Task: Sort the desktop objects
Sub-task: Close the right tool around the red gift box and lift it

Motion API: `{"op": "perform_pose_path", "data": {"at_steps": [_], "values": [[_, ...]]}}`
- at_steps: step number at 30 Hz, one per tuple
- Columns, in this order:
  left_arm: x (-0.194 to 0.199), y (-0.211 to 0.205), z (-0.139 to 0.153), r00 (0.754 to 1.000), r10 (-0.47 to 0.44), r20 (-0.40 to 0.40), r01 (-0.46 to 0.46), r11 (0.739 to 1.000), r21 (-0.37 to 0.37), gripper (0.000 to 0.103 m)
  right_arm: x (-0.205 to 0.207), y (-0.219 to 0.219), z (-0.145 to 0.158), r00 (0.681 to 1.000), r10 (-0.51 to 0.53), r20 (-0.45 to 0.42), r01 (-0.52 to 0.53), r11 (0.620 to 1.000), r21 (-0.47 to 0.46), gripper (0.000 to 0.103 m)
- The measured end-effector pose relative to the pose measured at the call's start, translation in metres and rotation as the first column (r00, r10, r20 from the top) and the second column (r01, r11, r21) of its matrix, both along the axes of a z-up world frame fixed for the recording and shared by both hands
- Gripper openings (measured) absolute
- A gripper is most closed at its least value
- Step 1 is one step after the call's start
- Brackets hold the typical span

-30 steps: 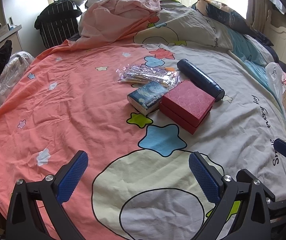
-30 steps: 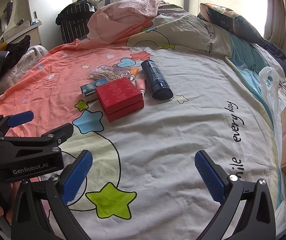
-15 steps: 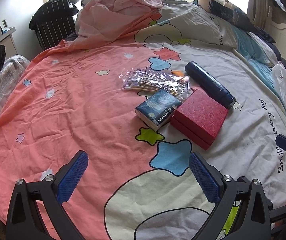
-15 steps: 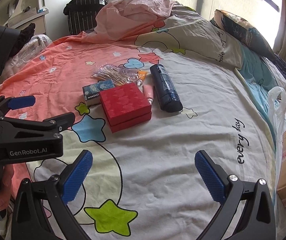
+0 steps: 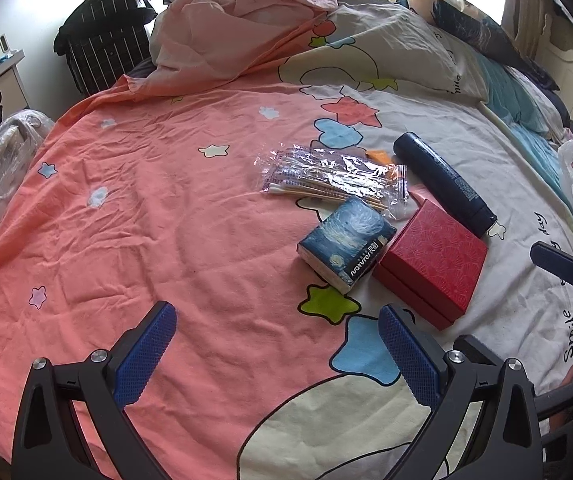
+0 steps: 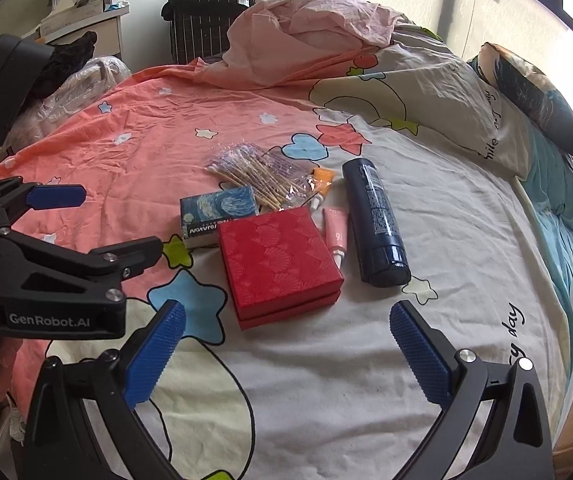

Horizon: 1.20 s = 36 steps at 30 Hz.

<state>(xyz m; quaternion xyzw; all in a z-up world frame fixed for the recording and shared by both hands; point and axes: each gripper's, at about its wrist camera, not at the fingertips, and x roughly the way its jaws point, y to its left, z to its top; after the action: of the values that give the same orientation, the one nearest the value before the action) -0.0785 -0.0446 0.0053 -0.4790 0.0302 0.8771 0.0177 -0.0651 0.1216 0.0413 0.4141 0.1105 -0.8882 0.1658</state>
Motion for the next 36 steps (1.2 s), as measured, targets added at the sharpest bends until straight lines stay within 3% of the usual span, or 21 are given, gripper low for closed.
{"op": "perform_pose_path", "data": {"at_steps": [5,16,18,20,25,36], "values": [[-0.001,-0.005,-0.005,1.0,-0.003,0.005,0.003,1.0,0.01,0.103,-0.01,0.0,-0.007,1.0,0.023,0.015,-0.023,1.0,-0.017,0.097],[-0.004,-0.007,-0.009,1.0,-0.013,0.003,0.013,1.0,0.005,0.103,-0.024,-0.009,-0.018,0.994,0.098,0.037,-0.098,0.995,-0.01,0.096],[-0.004,-0.009,-0.009,1.0,-0.009,0.001,0.009,1.0,0.009,0.103,-0.028,-0.008,-0.022,0.99,0.124,0.065,-0.121,0.991,-0.048,0.091],[-0.003,-0.01,-0.009,1.0,-0.011,0.003,0.011,1.0,0.012,0.103,-0.033,-0.006,-0.025,0.991,0.114,0.066,-0.111,0.993,-0.04,0.072],[-0.004,-0.009,-0.012,1.0,-0.017,0.009,0.017,1.0,0.004,0.103,-0.034,0.002,-0.022,0.99,0.124,0.07,-0.115,0.987,-0.113,0.069],[-0.003,-0.012,-0.012,1.0,-0.01,0.009,0.01,1.0,0.01,0.103,-0.043,-0.015,-0.026,0.991,0.114,0.075,-0.112,0.993,-0.037,0.073]]}}
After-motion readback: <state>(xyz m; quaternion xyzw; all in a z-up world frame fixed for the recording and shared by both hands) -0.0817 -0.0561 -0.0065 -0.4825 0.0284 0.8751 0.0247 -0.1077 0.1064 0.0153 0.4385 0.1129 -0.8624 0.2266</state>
